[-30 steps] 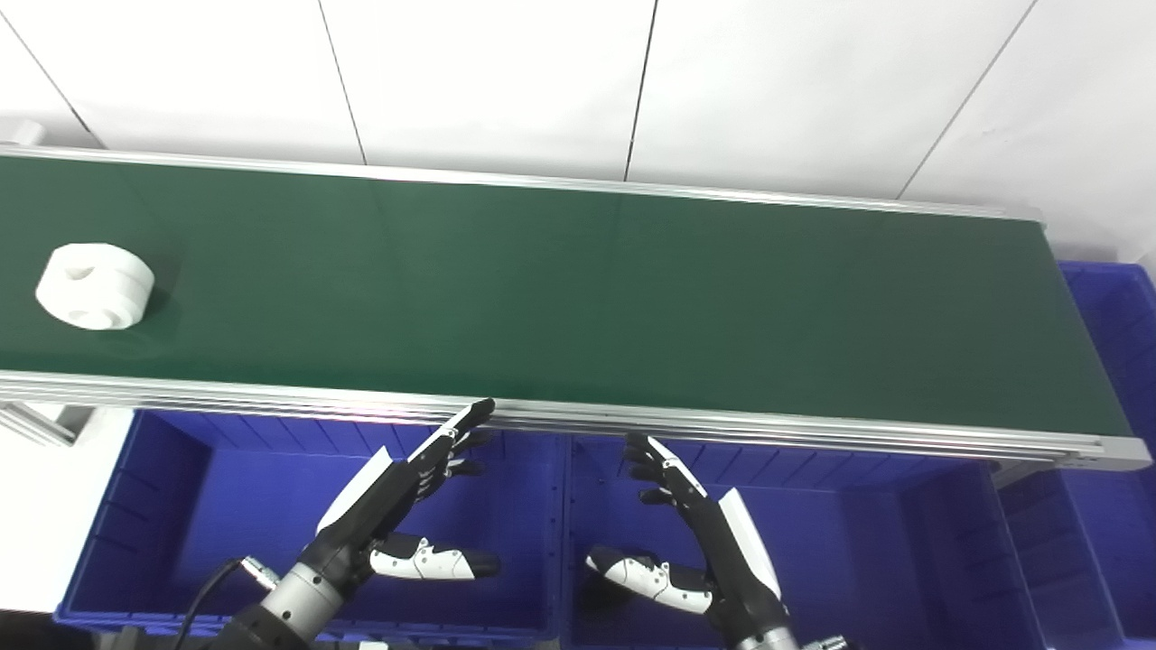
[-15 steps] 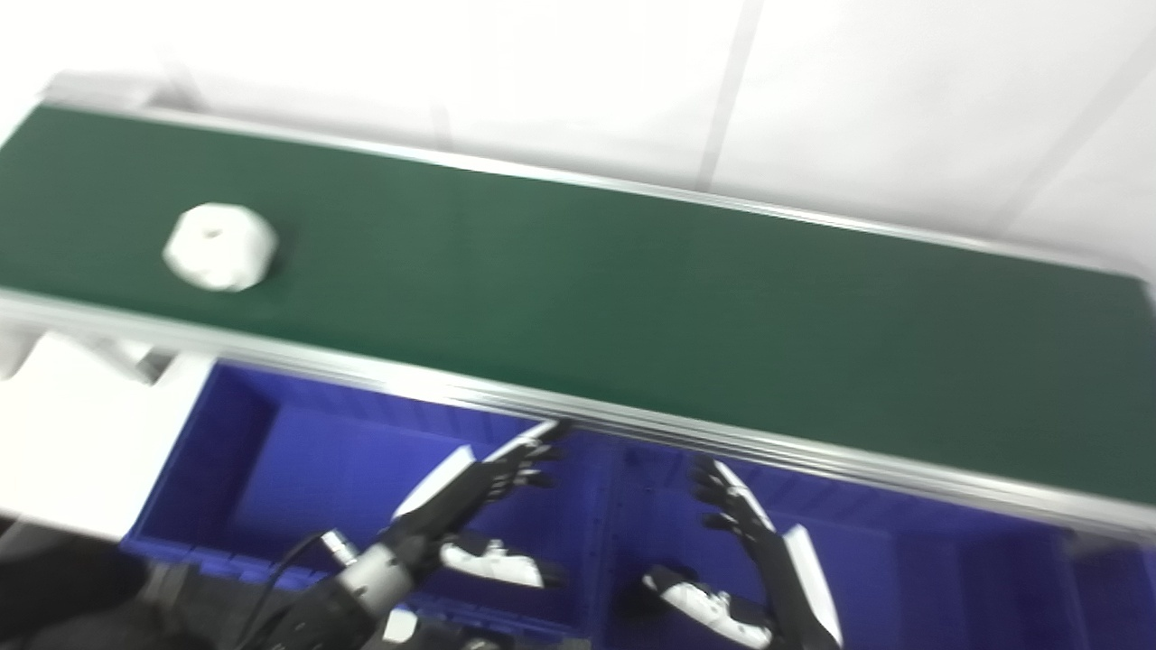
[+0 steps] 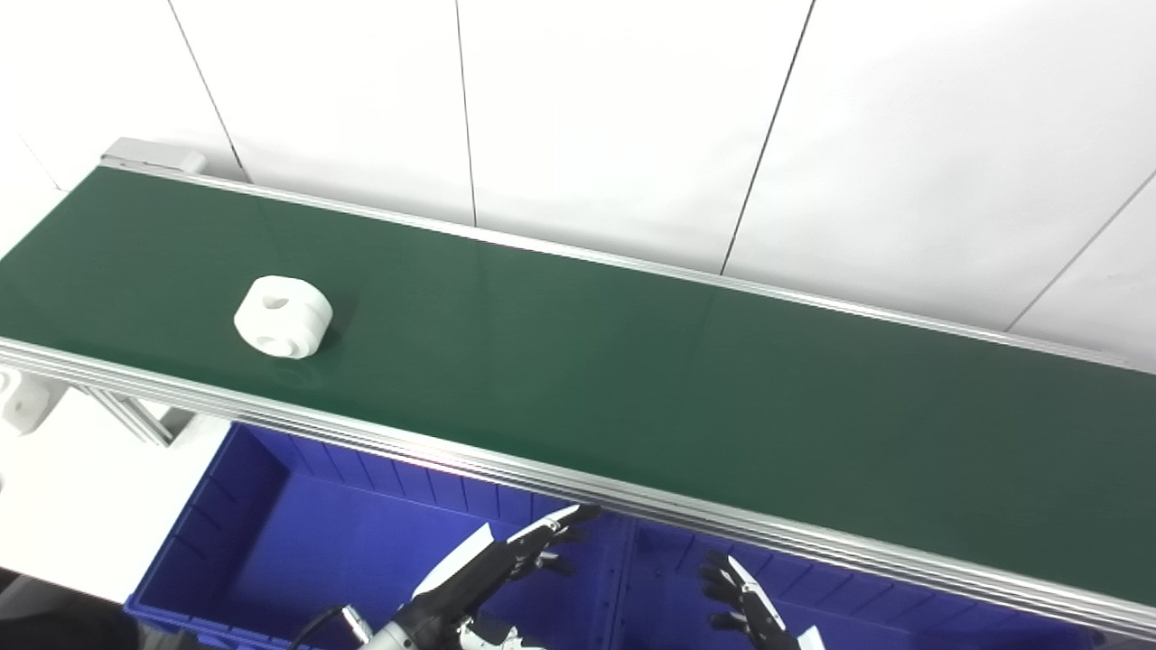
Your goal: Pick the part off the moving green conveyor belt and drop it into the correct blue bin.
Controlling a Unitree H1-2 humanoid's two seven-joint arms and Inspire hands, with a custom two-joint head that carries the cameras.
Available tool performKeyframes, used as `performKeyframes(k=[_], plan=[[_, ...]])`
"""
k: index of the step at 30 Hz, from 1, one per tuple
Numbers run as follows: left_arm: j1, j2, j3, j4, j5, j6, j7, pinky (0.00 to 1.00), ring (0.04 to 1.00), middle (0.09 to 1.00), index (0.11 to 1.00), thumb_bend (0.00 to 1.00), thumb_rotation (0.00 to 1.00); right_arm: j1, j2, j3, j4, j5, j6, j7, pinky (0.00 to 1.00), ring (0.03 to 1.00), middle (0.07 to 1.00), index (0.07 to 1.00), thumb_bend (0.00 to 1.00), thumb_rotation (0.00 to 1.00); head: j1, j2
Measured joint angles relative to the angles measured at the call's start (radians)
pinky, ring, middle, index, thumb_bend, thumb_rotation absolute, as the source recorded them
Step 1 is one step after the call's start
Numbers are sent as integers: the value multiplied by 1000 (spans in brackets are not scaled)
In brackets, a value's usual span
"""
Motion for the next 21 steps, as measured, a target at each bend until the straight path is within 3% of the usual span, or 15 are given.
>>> performKeyframes(k=[7,15,21], plan=[[-12,1,-4,23,1,-30,1,771,916,960,920,770,300,-12,-1,-1,22,0,-22,0,697,815,838,897,595,374,2,-12],[-23,0,-3,27,-1,-36,4,775,912,961,928,779,304,-17,0,-4,30,2,-24,4,672,796,831,892,606,370,-46,9],[-29,4,10,-38,-37,-35,3,805,922,973,946,784,326,-25,11,-4,29,-2,-24,4,663,790,822,886,631,380,-61,43]])
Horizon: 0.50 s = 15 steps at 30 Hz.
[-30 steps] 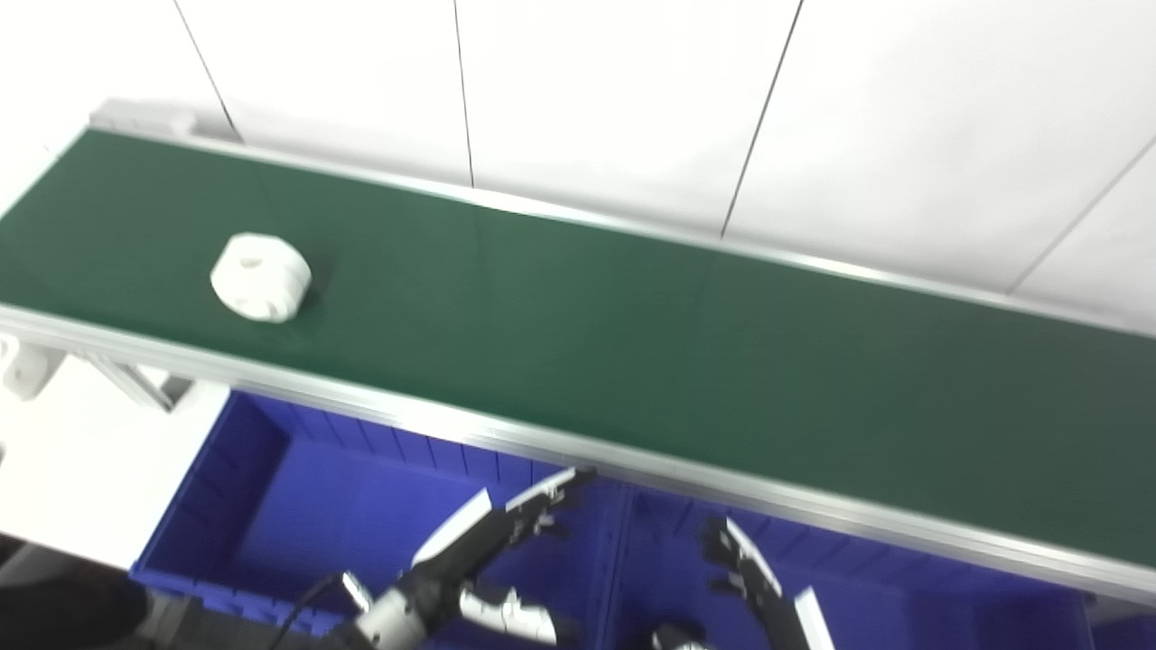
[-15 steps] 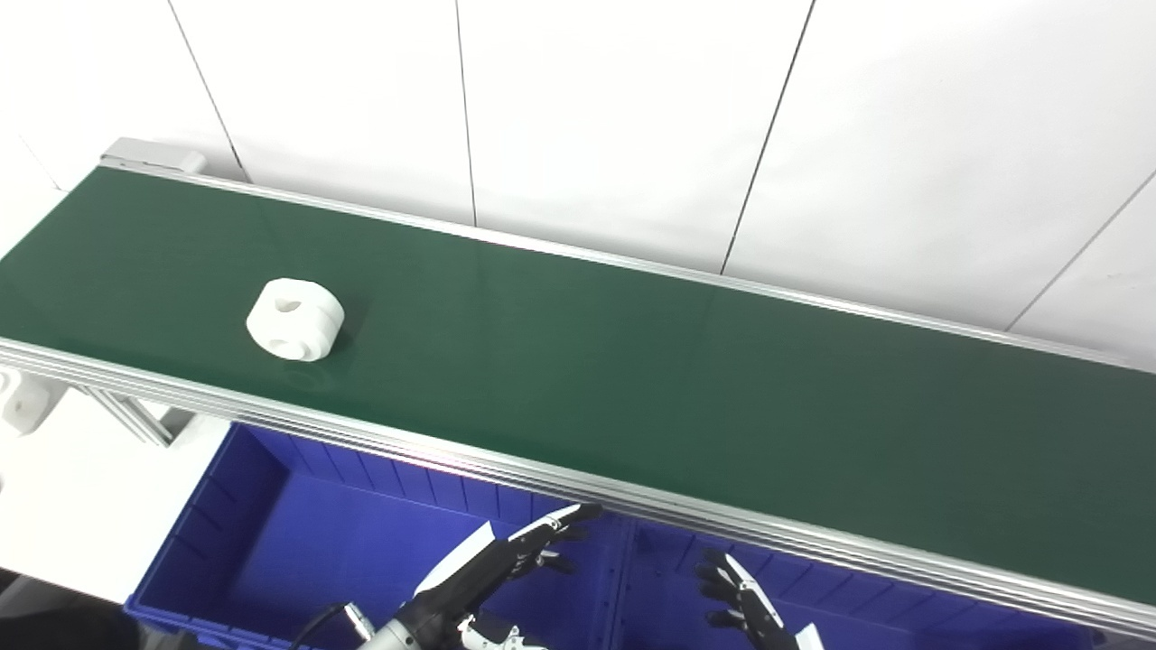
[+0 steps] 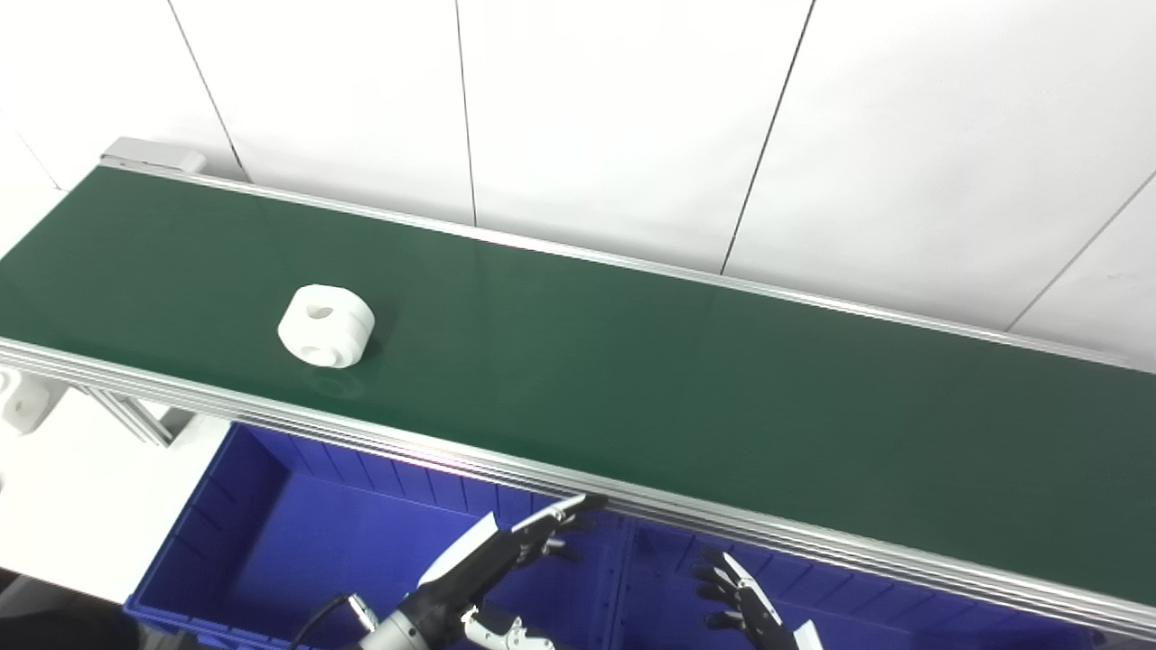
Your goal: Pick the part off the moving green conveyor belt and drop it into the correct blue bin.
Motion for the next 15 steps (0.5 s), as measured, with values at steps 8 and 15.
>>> performKeyframes(k=[8,15], plan=[[-7,64,52,-174,-34,76,-9,860,955,996,955,748,399,-15,26,1,1,-7,0,-8,656,779,816,887,654,359,9,-1],[-84,137,123,-232,-43,141,-11,864,980,1000,968,707,410,-20,40,1,4,-8,0,-12,649,769,808,881,649,331,9,-4]])
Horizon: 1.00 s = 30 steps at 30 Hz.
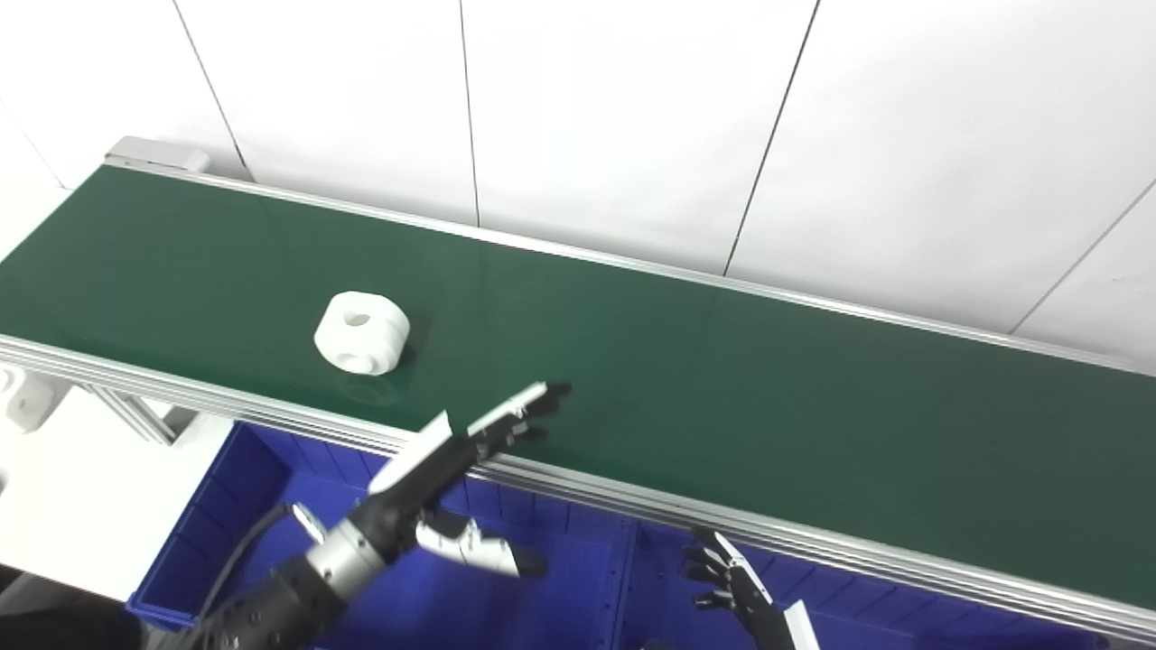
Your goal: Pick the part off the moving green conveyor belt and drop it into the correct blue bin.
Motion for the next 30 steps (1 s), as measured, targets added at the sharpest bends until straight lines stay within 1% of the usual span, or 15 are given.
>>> performKeyframes(k=[3,6,9,11,14,16,21,25,28,30], plan=[[-40,30,21,-10,19,35,-2,860,972,1000,965,697,407,-2,4,0,4,0,-1,-3,654,772,810,883,653,341,2,-2],[-71,43,40,-10,37,66,-1,862,962,995,962,703,398,-4,4,0,9,1,-1,-3,658,776,814,880,650,358,0,-3],[-105,48,50,-5,48,90,-1,886,966,996,960,684,338,-6,5,2,23,0,-7,-5,645,770,809,873,661,423,2,-6],[-139,62,59,10,76,102,-1,892,968,997,961,677,338,-10,5,5,27,-3,-14,-7,642,769,808,870,668,441,3,-6],[-182,94,75,43,123,106,-1,898,964,994,959,674,340,-20,7,7,32,-6,-35,-11,645,773,808,869,681,447,2,-11],[-212,111,81,78,148,103,-1,901,962,990,955,671,317,-24,9,7,38,-6,-49,-15,649,776,808,870,684,440,0,-12],[-255,130,88,162,198,99,3,903,971,987,949,698,269,-26,18,7,49,-7,-52,-17,641,771,807,870,683,437,0,-12],[-276,146,90,180,250,102,4,892,968,987,945,720,246,-26,19,7,52,-13,-52,-20,639,772,811,870,680,449,0,-12],[-294,158,90,203,303,109,5,925,995,993,948,756,310,-28,19,8,52,-15,-52,-22,635,767,808,869,678,444,0,-11],[-300,171,90,209,335,125,6,929,998,994,948,761,319,-27,19,7,52,-16,-53,-27,634,766,808,869,678,442,0,-11]])
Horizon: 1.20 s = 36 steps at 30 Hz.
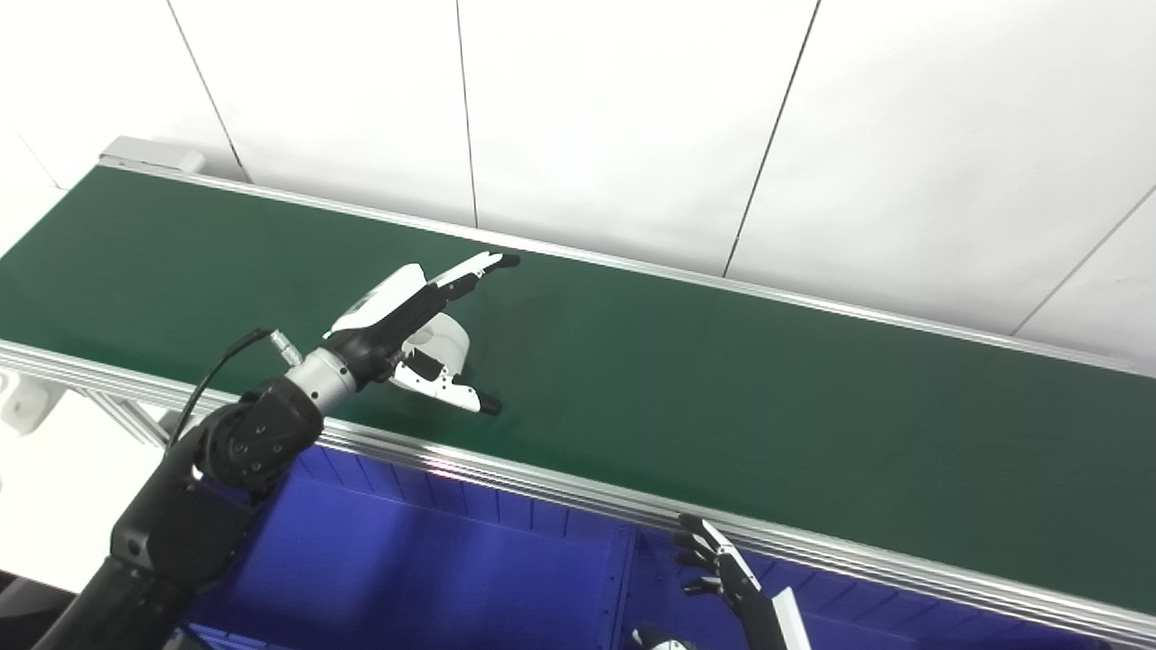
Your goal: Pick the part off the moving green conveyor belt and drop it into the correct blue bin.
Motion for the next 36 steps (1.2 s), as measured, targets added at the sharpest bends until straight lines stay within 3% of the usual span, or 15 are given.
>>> performKeyframes(k=[4,8,13,19,23,25,28,30,36], plan=[[-29,10,-3,35,46,16,0,929,1000,1000,947,796,309,0,0,1,2,1,-2,-2,636,770,810,873,674,422,0,0],[-46,26,-15,86,97,13,16,995,996,986,936,810,206,0,0,2,2,1,-3,-2,633,767,809,871,672,429,0,2],[-57,32,-54,123,217,8,82,1000,989,974,914,823,109,0,0,2,2,4,-3,-2,628,764,809,872,676,420,2,2],[-81,30,-97,167,297,27,106,1000,962,953,884,823,8,0,-1,2,1,6,-3,-1,630,765,810,872,670,414,2,5],[-91,17,-109,211,275,31,105,898,912,918,859,821,0,1,-1,2,0,7,-3,-1,635,770,814,873,674,405,2,5],[-91,-10,-106,214,220,40,95,727,805,837,817,763,0,2,-1,1,-1,9,-3,-1,635,771,813,873,675,404,2,9],[-91,-53,-107,225,166,31,96,599,674,718,735,670,0,2,0,1,-8,10,-3,-1,633,770,814,876,671,403,2,11],[-90,-71,-106,259,144,-16,119,501,556,523,568,546,0,2,0,1,-20,10,-3,0,631,771,816,876,669,409,0,12],[-90,-135,-72,280,67,-74,201,410,464,443,536,511,0,6,0,0,-25,10,-3,1,631,771,819,875,667,412,2,14]])
